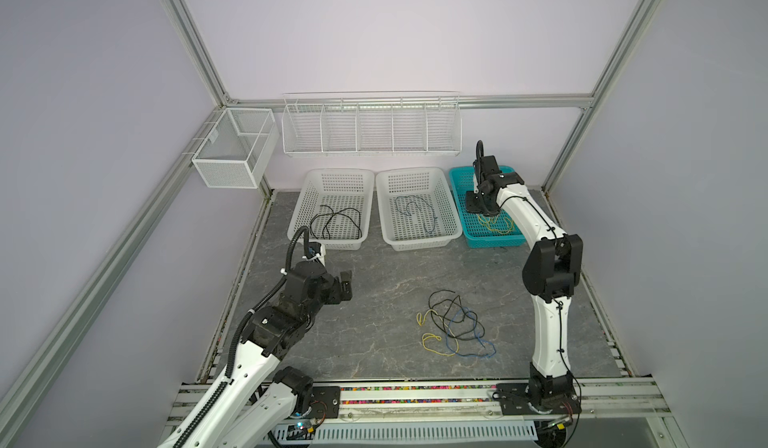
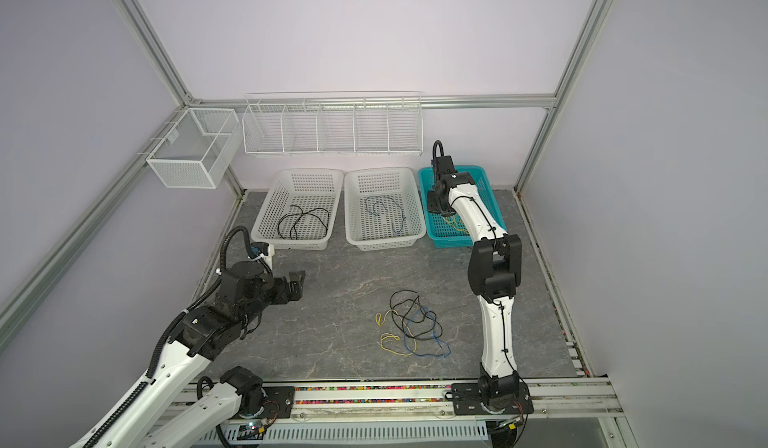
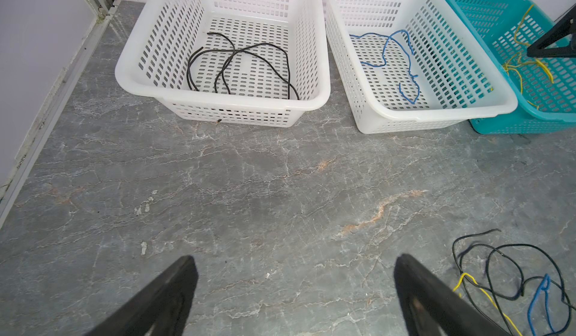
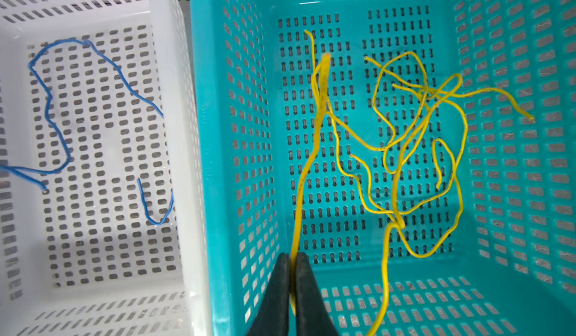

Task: Untangle the cables
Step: 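Open the right gripper over the teal basket to release the yellow wire, then move the right gripper to the remaining tangle and grasp the black wire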

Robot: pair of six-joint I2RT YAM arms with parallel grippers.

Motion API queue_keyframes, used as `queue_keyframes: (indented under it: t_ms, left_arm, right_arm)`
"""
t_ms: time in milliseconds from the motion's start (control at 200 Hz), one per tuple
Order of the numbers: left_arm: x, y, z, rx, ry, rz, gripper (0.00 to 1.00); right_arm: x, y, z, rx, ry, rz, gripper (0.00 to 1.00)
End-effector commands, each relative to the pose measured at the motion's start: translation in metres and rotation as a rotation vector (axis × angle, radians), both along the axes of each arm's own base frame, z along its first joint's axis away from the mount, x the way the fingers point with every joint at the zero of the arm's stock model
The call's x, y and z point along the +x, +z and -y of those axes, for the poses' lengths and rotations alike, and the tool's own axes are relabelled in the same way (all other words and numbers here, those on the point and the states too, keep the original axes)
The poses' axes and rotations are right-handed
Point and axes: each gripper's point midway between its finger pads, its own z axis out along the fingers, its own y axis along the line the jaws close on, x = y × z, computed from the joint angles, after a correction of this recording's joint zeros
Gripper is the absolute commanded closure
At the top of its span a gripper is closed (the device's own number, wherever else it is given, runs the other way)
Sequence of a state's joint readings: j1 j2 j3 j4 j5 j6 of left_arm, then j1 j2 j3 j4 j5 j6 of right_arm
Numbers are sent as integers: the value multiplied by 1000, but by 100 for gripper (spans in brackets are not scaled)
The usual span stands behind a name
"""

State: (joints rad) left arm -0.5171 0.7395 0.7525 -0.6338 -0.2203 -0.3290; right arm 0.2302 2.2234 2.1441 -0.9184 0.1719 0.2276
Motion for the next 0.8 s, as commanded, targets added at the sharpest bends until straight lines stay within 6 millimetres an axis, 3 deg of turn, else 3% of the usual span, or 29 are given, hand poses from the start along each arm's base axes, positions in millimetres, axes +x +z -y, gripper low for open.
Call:
queue_keyframes:
  t_ms: [0, 190, 380, 525, 620, 795]
  left_arm:
    - [1, -3, -2, 13, 6, 4, 0]
    - [1, -4, -1, 12, -1, -1, 0]
    - [0, -4, 1, 14, -10, -10, 0]
    - [0, -4, 0, 14, -8, -8, 0]
    - [-1, -4, 0, 14, -9, -8, 0]
    - [-2, -3, 1, 10, -17, -11, 0]
  right_arm:
    - [-12, 1, 10, -13, -30, -51, 84]
    - [-30, 49, 0, 41, -40, 80, 65]
    - [-60, 84, -6, 76, -20, 168, 60]
    - [-85, 82, -5, 97, -19, 145, 59]
    - [-111, 83, -17, 153, 12, 143, 59]
    - [-184, 55, -46, 198, 148, 86, 58]
